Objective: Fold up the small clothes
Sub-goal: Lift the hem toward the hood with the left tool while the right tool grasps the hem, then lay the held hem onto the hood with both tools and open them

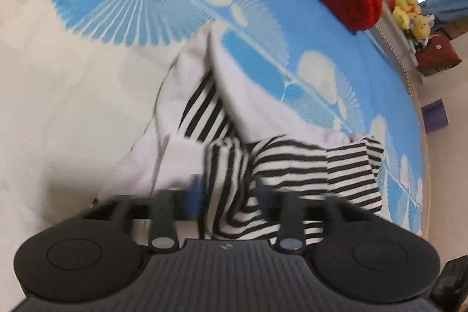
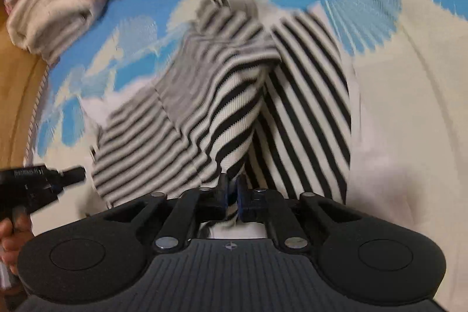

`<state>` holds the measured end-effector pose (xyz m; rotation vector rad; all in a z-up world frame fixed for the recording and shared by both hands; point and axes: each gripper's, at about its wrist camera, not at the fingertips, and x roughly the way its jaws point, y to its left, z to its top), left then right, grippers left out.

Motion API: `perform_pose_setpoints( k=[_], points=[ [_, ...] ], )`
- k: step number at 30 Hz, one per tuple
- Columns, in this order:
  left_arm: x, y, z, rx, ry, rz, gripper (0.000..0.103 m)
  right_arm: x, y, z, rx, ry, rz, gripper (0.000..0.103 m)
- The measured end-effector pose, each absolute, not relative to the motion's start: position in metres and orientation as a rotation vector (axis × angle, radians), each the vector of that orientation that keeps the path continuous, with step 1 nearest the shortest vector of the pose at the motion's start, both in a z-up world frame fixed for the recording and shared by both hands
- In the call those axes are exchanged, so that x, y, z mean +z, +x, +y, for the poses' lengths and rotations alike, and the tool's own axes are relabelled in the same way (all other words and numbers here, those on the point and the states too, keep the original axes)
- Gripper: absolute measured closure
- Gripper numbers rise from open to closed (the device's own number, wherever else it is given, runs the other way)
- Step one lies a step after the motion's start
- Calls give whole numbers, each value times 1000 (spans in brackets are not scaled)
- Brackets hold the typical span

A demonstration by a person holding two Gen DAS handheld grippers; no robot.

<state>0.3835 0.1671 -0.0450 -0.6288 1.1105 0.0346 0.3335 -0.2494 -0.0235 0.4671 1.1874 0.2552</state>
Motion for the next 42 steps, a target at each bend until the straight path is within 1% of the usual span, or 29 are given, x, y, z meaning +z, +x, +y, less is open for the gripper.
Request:
perform_pose_setpoints(
  k=[1, 2, 4, 8, 9, 10, 11, 12, 13, 14, 15, 17, 19, 21, 23, 25, 27, 28, 29, 30, 31, 32, 33, 34, 36, 37, 38, 40, 42],
  points=[
    [-44, 383, 165, 33, -629, 1107, 40, -17, 336, -251, 254, 481, 1148, 71],
    [-45, 383, 162, 28, -635, 1115, 39, -11, 340, -255, 244, 499, 1101, 56],
    [-55, 385, 151, 22, -639, 1161, 39, -5, 348, -262, 205, 532, 1020, 51],
    [-73, 384, 130, 47, -590, 1221, 40, -19, 376, -276, 112, 631, 1001, 51],
    [-77, 386, 125, 55, -574, 1227, 43, -23, 379, -279, 91, 662, 1000, 51],
    [-79, 387, 124, 54, -564, 1225, 60, -27, 383, -282, 66, 694, 997, 51],
    [-79, 388, 124, 52, -558, 1220, 75, -32, 387, -282, 54, 715, 993, 52],
    [-78, 390, 126, 51, -559, 1211, 97, -35, 390, -281, 45, 728, 988, 52],
    [-74, 392, 130, 50, -557, 1187, 98, -39, 393, -277, 37, 731, 989, 63],
    [-68, 394, 132, 56, -534, 1151, 99, -44, 394, -274, 40, 736, 992, 88],
    [-58, 395, 134, 62, -487, 1101, 99, -47, 395, -272, 64, 752, 1006, 102],
    [-34, 393, 140, 46, -426, 996, 99, -48, 395, -267, 117, 801, 1000, 102],
    [-20, 389, 153, 41, -434, 940, 99, -33, 387, -263, 177, 817, 955, 102],
    [-14, 385, 168, 59, -449, 918, 99, -19, 375, -263, 263, 856, 899, 102],
    [-18, 385, 178, 68, -472, 934, 99, -14, 365, -265, 301, 868, 884, 102],
    [-35, 389, 176, 39, -457, 1035, 97, -27, 360, -266, 256, 829, 971, 102],
    [-56, 395, 166, 12, -395, 1181, 95, -53, 363, -260, 162, 662, 1172, 101],
    [-61, 395, 164, 30, -369, 1205, 95, -67, 362, -258, 91, 563, 1253, 101],
    [-61, 391, 162, 51, -354, 1192, 94, -73, 361, -258, 27, 499, 1278, 98],
    [-55, 390, 161, 58, -354, 1160, 91, -74, 361, -261, -24, 454, 1270, 98],
    [-48, 388, 161, 56, -363, 1127, 86, -69, 362, -263, -32, 455, 1244, 98],
    [-38, 387, 161, 57, -374, 1081, 84, -60, 363, -266, -25, 473, 1192, 98],
    [-27, 384, 160, 63, -374, 1014, 78, -46, 364, -268, -11, 485, 1115, 98],
    [-20, 383, 159, 63, -366, 963, 76, -31, 364, -266, 8, 480, 1028, 98],
    [-12, 381, 150, 33, -350, 913, 76, -8, 365, -256, 84, 445, 875, 97],
    [-12, 380, 147, 15, -358, 905, 76, -2, 365, -251, 133, 435, 825, 92],
    [-16, 380, 145, 2, -370, 906, 76, 2, 367, -244, 192, 428, 784, 81],
    [-26, 383, 141, -27, -400, 924, 76, -4, 372, -233, 248, 430, 769, 73],
    [-36, 389, 141, -38, -429, 935, 76, -15, 386, -225, 271, 471, 795, 72]
  ],
)
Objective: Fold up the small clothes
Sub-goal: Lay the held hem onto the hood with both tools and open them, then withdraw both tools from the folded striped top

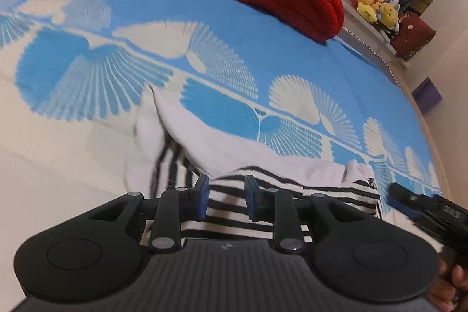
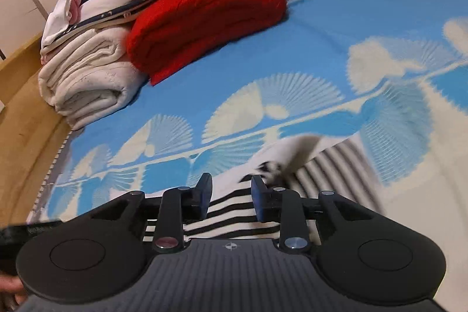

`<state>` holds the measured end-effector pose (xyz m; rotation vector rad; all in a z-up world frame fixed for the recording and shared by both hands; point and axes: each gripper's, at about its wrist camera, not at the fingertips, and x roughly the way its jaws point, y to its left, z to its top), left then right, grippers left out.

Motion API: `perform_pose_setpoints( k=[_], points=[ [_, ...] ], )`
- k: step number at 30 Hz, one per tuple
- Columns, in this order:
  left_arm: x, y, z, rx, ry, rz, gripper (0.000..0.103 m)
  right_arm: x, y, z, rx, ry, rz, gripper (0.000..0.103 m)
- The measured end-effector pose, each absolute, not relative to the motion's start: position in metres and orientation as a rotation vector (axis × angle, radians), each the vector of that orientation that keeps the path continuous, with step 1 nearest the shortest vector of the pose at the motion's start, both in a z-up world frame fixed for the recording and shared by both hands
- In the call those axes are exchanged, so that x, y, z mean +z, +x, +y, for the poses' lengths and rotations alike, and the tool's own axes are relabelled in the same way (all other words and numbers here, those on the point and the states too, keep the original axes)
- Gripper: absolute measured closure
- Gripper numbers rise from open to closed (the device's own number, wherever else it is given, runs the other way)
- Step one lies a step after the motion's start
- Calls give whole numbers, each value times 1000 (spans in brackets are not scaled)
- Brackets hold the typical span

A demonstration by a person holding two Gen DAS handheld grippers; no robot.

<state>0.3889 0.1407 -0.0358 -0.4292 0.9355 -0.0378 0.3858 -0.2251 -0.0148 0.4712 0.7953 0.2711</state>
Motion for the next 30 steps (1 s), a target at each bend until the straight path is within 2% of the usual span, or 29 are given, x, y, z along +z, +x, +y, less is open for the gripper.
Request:
perform_pose_setpoints(
  k=[3, 5, 7, 9, 10, 12, 14, 16, 18, 20, 23, 25, 26, 27, 28, 29, 30],
  points=[
    [-58, 402, 137, -90, -480, 968, 76, -33, 404, -214, 291, 513, 843, 72],
    [-86, 415, 139, -41, -437, 1021, 76, -41, 407, -204, 259, 445, 868, 73],
    [-106, 419, 145, 49, -384, 1066, 92, -58, 412, -203, 151, 354, 928, 74],
    [-97, 421, 150, 79, -395, 1066, 92, -78, 417, -212, 68, 345, 999, 93],
    [-87, 420, 148, 99, -375, 1058, 91, -81, 416, -217, 60, 359, 993, 98],
    [-60, 413, 140, 66, -337, 983, 88, -73, 416, -217, 55, 353, 985, 97],
    [-45, 405, 129, 4, -316, 967, 82, -56, 410, -218, 24, 296, 931, 80],
    [-44, 395, 115, -39, -279, 989, 73, -40, 401, -219, 38, 267, 870, 75],
    [-59, 388, 102, -36, -207, 1040, 72, -33, 389, -217, 137, 288, 863, 69],
    [-86, 384, 91, -5, -109, 1120, 71, -37, 376, -210, 250, 284, 892, 56],
    [-93, 367, 82, 24, 12, 1098, 71, -65, 363, -196, 236, 143, 1027, 55],
    [-77, 356, 70, 18, 59, 1036, 67, -75, 349, -193, 183, 61, 1031, 55],
    [-72, 350, 68, -9, 48, 995, 62, -74, 343, -191, 182, 35, 1011, 55],
    [-72, 344, 67, -38, 43, 969, 52, -70, 338, -189, 192, 25, 989, 55],
    [-80, 341, 65, -55, 58, 984, 45, -68, 331, -188, 217, 32, 967, 52],
    [-92, 340, 63, -47, 96, 1045, 43, -69, 328, -189, 230, 39, 966, 49],
    [-103, 337, 63, -33, 132, 1098, 35, -71, 327, -189, 227, 37, 991, 49]
  ],
)
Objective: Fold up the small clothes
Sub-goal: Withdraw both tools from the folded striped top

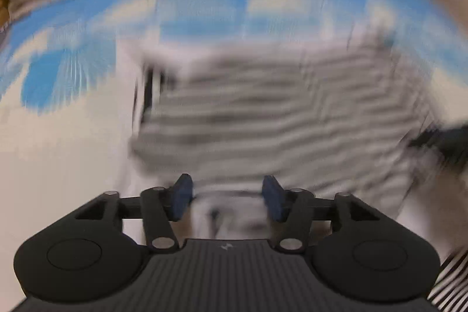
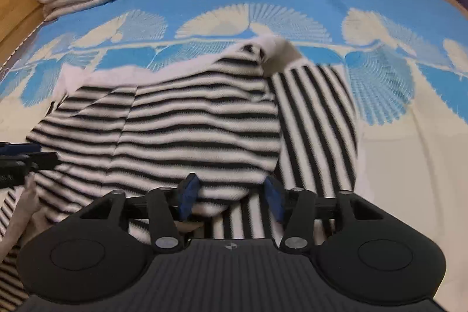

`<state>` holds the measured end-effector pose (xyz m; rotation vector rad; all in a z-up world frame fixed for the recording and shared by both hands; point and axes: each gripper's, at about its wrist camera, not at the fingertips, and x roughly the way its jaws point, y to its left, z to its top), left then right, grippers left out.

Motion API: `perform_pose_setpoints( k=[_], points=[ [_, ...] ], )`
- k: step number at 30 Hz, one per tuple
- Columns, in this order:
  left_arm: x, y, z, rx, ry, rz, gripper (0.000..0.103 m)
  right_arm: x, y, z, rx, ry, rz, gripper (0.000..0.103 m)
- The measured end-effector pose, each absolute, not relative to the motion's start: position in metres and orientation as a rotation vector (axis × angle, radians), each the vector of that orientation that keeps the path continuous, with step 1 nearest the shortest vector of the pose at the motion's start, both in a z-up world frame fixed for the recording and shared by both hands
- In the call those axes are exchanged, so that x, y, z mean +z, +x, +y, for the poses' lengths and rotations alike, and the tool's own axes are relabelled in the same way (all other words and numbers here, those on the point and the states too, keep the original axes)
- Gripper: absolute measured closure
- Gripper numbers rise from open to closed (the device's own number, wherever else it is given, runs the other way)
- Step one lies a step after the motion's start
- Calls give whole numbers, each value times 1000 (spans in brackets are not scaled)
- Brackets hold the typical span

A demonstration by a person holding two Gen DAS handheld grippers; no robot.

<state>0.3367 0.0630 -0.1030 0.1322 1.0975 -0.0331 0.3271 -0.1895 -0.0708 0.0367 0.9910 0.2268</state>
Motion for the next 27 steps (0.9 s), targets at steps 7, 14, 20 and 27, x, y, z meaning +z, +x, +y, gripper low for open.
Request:
perform_pose_setpoints(
  k=[7, 14, 20, 27],
  points=[
    [-28, 313, 51, -16, 93, 892, 33, -26, 299, -222, 40, 136, 989, 51],
    [40, 256, 45, 34, 26, 719, 34, 57, 218, -232, 109, 183, 762, 50],
    [59, 174, 55, 124, -40, 634, 46, 84, 143, -252, 97, 172, 653, 50],
    [47, 102, 60, 105, -20, 689, 63, 46, 82, -261, 68, 146, 691, 50]
  ],
)
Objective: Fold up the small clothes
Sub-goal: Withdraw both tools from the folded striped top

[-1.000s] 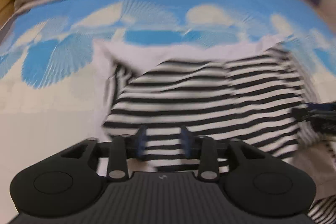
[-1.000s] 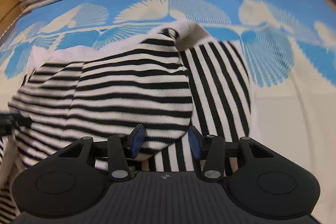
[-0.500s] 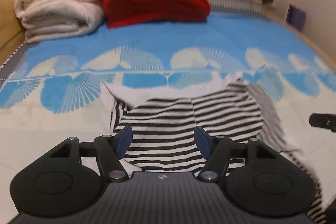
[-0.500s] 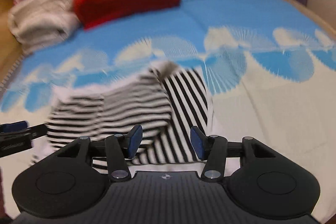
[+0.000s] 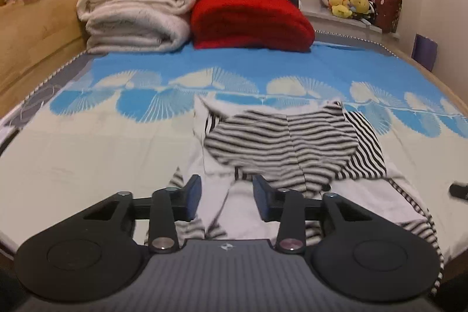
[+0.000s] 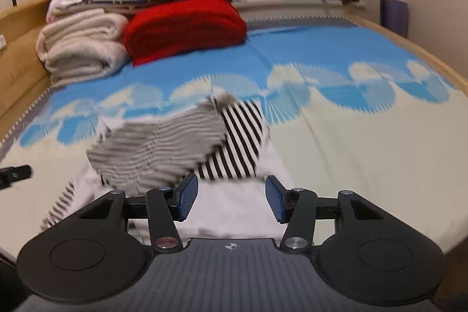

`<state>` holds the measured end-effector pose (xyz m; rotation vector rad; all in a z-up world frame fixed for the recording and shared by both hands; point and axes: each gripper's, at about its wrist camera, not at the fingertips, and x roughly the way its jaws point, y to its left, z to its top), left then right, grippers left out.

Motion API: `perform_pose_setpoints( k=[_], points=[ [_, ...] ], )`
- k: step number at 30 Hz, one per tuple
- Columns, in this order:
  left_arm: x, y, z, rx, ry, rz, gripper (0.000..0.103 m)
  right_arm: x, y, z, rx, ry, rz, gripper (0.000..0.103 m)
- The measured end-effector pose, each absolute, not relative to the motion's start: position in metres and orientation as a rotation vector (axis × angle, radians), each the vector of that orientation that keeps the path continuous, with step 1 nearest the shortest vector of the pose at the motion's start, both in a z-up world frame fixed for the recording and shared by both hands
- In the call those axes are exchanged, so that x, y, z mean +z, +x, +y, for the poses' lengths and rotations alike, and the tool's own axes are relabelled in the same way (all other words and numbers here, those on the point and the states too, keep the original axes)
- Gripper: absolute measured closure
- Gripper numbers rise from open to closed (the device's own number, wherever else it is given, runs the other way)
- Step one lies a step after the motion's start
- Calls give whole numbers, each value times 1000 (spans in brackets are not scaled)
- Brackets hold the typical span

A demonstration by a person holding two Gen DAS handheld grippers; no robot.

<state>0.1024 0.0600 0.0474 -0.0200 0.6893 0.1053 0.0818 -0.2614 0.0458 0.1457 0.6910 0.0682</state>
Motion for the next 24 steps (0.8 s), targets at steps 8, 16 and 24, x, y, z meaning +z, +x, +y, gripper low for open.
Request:
perform_pose_setpoints(
  k=[8, 16, 24],
  points=[
    [69, 59, 55, 18, -6, 662, 63, 19, 71, -269, 16, 208, 739, 50],
    [-10, 61, 104, 20, -89, 878, 63, 1, 89, -263, 10, 220, 795, 50],
    [-39, 88, 168, 150, -436, 997, 63, -11, 92, -280, -50, 249, 835, 50]
  ],
)
